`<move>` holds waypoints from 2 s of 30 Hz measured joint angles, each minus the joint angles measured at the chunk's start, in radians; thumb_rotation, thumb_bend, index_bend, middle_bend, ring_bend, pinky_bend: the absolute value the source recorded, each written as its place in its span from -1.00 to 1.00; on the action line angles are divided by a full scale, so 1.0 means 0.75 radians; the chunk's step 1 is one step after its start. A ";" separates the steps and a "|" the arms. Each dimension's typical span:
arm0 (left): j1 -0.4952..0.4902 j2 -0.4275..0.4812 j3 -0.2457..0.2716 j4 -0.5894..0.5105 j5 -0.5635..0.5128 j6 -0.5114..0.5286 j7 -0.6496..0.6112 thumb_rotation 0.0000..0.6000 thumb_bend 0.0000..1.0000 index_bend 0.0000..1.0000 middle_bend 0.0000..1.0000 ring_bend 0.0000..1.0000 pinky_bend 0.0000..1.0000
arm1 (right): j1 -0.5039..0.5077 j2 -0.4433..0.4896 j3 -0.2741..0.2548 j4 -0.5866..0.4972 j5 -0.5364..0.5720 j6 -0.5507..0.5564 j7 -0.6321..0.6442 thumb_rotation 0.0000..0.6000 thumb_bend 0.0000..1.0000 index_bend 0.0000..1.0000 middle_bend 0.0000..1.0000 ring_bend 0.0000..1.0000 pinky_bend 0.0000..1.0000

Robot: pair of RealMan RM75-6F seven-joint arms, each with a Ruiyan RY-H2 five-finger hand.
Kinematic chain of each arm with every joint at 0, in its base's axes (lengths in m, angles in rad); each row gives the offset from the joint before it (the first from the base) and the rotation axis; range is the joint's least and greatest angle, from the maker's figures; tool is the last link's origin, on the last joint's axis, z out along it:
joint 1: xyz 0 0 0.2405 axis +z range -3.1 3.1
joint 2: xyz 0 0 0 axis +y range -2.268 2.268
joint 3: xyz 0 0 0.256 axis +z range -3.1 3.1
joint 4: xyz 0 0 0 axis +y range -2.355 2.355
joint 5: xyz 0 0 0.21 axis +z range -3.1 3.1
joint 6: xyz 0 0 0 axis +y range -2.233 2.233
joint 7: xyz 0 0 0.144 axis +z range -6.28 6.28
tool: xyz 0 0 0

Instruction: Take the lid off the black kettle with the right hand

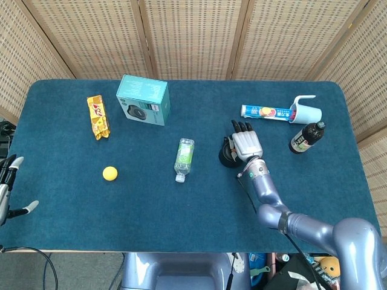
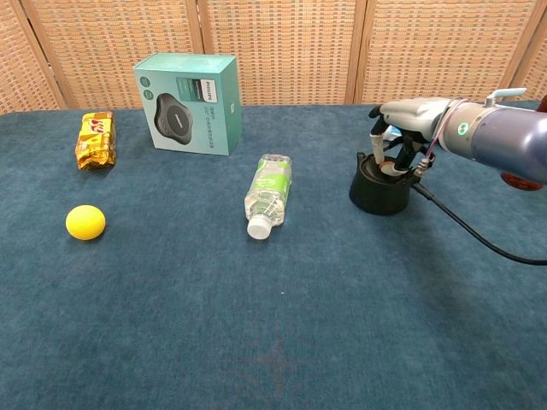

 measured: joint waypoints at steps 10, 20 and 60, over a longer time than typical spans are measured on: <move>0.002 0.004 0.003 -0.003 0.009 0.004 -0.011 1.00 -0.70 -1.00 -1.00 -1.00 -1.00 | -0.013 0.077 0.010 -0.148 -0.064 0.072 0.001 1.00 0.15 0.28 -0.85 -1.00 -1.00; 0.011 0.011 0.014 -0.014 0.045 0.033 -0.019 1.00 -0.70 -1.00 -1.00 -1.00 -1.00 | -0.094 0.264 -0.057 -0.531 -0.315 0.186 0.025 1.00 0.16 0.28 -0.84 -1.00 -1.00; 0.030 0.028 0.037 -0.039 0.108 0.080 -0.034 1.00 -0.69 -1.00 -1.00 -1.00 -1.00 | -0.554 0.455 -0.394 -0.632 -1.043 0.637 0.297 1.00 -0.91 -0.73 -1.00 -1.00 -1.00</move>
